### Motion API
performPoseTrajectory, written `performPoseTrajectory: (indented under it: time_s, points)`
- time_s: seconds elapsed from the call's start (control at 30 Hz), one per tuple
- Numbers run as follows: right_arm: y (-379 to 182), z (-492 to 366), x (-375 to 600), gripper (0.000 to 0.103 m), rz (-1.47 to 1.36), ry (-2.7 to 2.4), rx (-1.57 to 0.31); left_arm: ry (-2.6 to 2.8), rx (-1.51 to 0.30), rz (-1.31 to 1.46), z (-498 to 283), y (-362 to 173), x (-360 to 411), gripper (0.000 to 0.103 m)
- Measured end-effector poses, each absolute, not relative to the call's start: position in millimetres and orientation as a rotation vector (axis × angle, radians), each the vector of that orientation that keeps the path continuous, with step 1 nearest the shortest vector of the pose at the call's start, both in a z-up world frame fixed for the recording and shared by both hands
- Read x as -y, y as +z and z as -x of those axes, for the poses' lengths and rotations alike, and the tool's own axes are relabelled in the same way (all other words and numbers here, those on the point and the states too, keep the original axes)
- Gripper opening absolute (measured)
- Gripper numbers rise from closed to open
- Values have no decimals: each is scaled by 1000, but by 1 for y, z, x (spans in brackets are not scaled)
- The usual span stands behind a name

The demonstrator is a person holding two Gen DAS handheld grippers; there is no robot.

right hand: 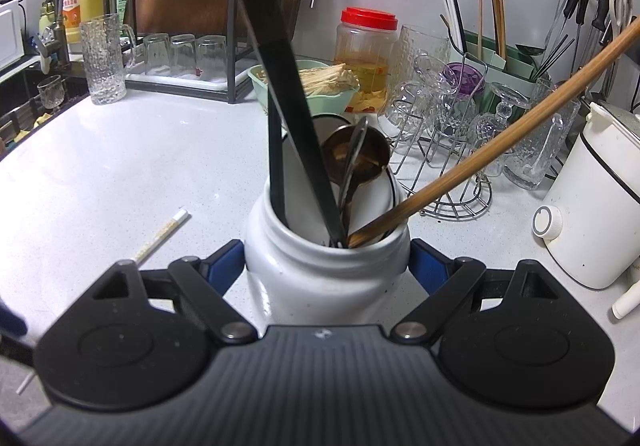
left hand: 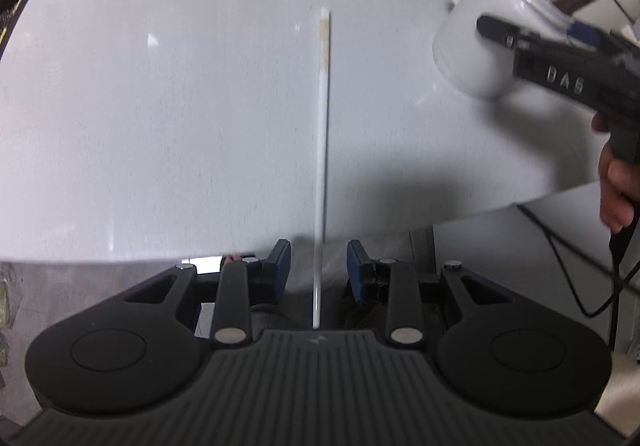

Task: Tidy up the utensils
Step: 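Lift the white chopstick with the left gripper toward the jar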

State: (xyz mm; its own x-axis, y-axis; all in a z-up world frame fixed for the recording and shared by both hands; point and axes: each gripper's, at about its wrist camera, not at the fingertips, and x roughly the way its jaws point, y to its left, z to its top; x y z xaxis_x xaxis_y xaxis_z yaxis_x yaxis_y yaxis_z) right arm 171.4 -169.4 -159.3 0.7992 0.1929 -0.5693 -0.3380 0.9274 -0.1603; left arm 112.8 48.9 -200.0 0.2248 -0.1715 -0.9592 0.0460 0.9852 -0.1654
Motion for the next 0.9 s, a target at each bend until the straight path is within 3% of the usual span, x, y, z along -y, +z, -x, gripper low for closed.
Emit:
performPoseTrajectory:
  time_s: [0.67, 0.77, 0.9]
  points:
    - [-158, -174, 169, 90, 268, 292, -601, -68, -1449, 109, -110, -239, -44, 32]
    - [-158, -175, 169, 90, 271, 298, -604, -62, -1453, 104, -113, -242, -42, 26]
    - [-157, -175, 169, 90, 276, 305, -609, -55, -1436, 73, -113, -242, -38, 12]
